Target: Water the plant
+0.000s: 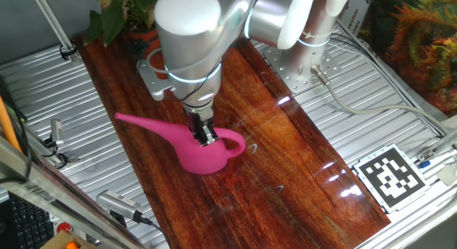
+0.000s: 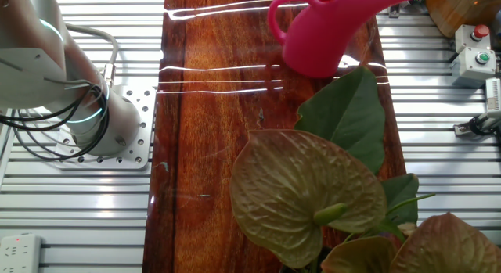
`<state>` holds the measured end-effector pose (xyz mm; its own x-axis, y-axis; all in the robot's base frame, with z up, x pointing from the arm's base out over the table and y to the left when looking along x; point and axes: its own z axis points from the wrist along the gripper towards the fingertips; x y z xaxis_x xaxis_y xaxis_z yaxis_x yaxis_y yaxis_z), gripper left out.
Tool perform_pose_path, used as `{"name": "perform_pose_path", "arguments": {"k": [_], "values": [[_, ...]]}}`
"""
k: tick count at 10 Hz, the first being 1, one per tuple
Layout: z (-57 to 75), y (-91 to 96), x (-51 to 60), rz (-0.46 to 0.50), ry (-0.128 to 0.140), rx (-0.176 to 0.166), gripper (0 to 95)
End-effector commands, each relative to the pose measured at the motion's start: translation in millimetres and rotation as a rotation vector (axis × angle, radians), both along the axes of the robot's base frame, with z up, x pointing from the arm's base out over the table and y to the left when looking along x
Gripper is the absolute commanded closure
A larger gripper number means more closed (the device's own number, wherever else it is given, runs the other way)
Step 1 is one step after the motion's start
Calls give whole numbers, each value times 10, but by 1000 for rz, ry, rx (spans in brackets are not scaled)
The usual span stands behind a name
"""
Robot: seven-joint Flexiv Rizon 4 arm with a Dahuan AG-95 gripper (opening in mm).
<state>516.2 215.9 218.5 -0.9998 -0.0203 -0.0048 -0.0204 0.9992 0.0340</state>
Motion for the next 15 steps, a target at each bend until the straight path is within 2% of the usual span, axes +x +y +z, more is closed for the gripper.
{"name": "perform_pose_path", "arguments": {"k": [1,6,8,9,11,14,15], "values": [[83,-36,-16,-1,-3,4,950],[274,-297,-108,14,1,2,950],[387,-424,-63,18,20,14,950],[478,-505,-1,25,28,13,950],[573,-615,47,36,34,4,950],[605,-837,35,42,29,7,950],[641,-901,28,46,36,10,950]]}}
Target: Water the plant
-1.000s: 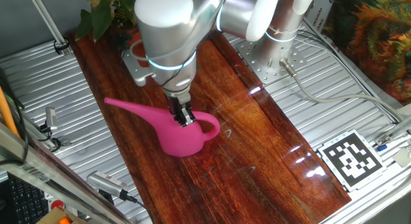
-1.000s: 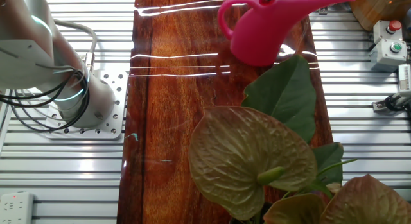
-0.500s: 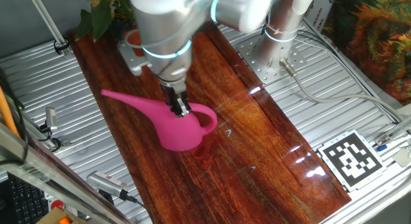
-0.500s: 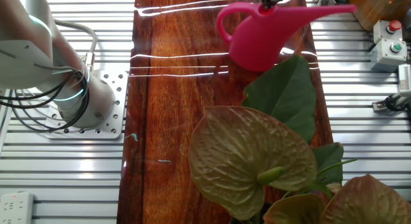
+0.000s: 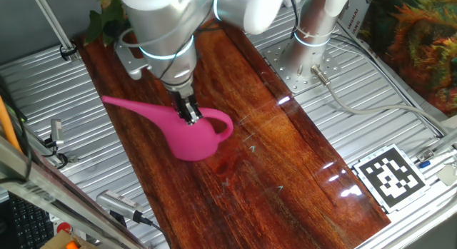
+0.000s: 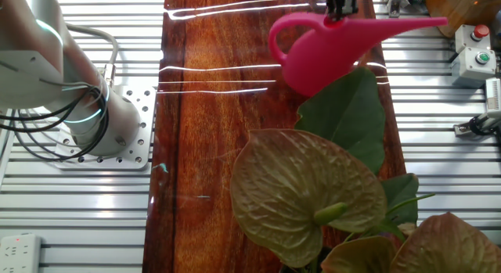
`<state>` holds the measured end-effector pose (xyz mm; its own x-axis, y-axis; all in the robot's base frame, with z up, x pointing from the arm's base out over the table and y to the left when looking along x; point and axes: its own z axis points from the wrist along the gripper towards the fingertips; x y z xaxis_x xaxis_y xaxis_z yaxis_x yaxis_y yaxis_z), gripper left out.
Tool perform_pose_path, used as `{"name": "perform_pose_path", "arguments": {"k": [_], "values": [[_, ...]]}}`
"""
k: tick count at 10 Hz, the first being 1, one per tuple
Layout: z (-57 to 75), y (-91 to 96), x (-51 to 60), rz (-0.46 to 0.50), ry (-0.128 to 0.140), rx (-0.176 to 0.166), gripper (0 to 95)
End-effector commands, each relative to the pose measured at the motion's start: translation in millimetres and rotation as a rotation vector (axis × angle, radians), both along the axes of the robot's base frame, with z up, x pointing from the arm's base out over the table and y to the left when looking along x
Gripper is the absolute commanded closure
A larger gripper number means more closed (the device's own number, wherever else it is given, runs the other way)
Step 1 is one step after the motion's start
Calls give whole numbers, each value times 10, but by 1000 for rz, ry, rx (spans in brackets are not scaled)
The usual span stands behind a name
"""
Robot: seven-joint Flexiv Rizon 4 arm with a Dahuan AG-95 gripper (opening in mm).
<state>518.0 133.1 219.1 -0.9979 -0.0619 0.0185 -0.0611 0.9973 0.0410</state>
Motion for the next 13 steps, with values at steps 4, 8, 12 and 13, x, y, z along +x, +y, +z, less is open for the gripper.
{"name": "perform_pose_path", "arguments": {"k": [4,8,12,13], "values": [[703,-353,-40,49,8,-11,950],[792,-686,-20,96,13,-2,950],[784,-692,14,99,7,-10,950],[776,-695,18,94,7,0,950]]}}
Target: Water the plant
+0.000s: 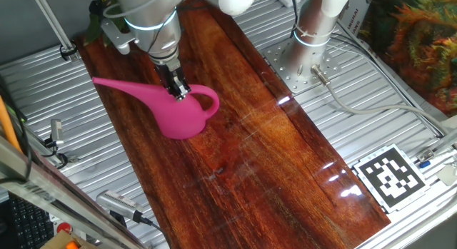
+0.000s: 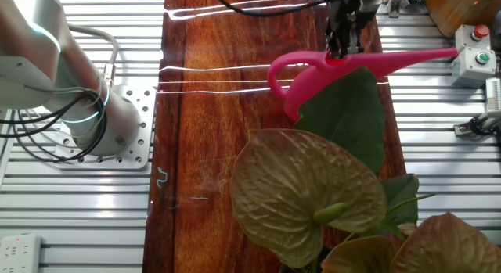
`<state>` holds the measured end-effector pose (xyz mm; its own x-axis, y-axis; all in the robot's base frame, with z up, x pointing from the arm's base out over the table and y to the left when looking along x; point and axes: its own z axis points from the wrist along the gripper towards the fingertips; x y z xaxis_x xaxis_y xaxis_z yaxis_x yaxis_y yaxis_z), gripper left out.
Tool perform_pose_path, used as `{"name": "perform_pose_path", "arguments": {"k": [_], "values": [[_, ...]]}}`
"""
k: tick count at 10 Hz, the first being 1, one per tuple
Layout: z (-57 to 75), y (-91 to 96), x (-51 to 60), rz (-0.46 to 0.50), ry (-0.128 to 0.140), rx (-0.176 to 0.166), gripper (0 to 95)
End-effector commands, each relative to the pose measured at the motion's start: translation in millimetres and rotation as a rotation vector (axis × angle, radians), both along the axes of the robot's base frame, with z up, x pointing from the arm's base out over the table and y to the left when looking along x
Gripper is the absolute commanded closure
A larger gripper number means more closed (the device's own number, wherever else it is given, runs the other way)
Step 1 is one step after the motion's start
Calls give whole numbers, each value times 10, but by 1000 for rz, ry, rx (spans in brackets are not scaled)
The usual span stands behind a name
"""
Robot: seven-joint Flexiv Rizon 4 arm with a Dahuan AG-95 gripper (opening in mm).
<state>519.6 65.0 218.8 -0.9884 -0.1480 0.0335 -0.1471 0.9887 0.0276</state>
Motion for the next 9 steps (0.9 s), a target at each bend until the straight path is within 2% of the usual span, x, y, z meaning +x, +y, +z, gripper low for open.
{"name": "perform_pose_path", "arguments": {"k": [1,7,9], "values": [[758,-20,11,9,-10,15,950],[685,-43,39,23,-17,16,950],[685,-43,39,21,-17,30,950]]}}
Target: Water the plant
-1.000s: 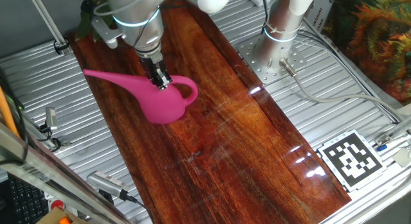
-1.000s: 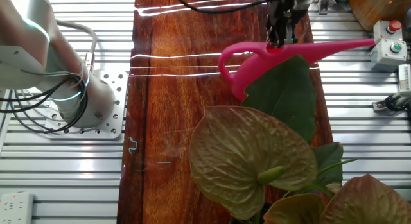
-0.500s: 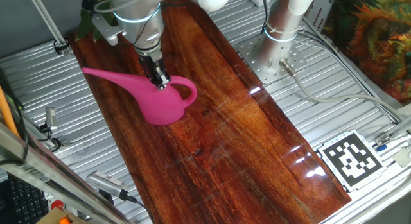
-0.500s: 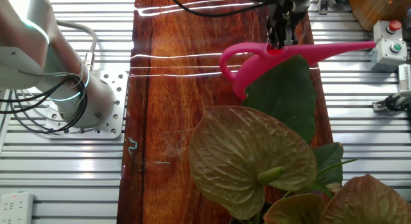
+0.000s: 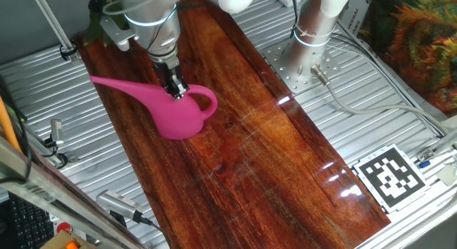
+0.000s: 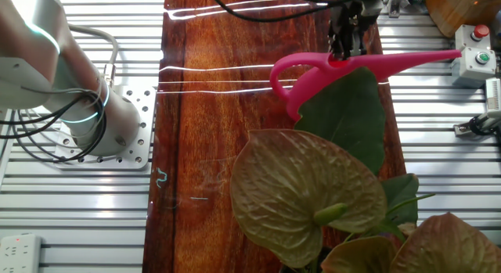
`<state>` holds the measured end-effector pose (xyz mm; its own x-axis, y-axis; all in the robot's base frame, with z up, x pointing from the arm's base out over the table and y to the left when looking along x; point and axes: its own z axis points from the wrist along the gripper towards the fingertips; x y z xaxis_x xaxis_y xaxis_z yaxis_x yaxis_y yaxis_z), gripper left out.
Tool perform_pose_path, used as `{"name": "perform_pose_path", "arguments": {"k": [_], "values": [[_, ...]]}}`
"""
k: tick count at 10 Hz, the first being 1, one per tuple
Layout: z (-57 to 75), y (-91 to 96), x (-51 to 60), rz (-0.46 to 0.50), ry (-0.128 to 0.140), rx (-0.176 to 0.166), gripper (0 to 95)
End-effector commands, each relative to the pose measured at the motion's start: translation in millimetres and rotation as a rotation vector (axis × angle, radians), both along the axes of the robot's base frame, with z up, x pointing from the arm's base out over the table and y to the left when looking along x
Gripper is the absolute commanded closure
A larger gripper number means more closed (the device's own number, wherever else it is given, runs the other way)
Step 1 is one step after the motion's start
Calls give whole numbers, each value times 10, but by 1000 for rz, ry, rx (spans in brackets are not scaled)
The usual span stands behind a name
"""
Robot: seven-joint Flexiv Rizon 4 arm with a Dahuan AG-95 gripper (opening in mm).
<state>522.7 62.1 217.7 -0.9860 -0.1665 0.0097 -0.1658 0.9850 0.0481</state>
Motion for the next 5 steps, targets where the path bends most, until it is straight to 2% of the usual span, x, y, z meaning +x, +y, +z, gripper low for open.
{"name": "perform_pose_path", "arguments": {"k": [1,3,5], "values": [[696,-15,8,12,4,16,760],[695,-15,8,20,8,21,380],[696,-15,9,22,4,21,380]]}}
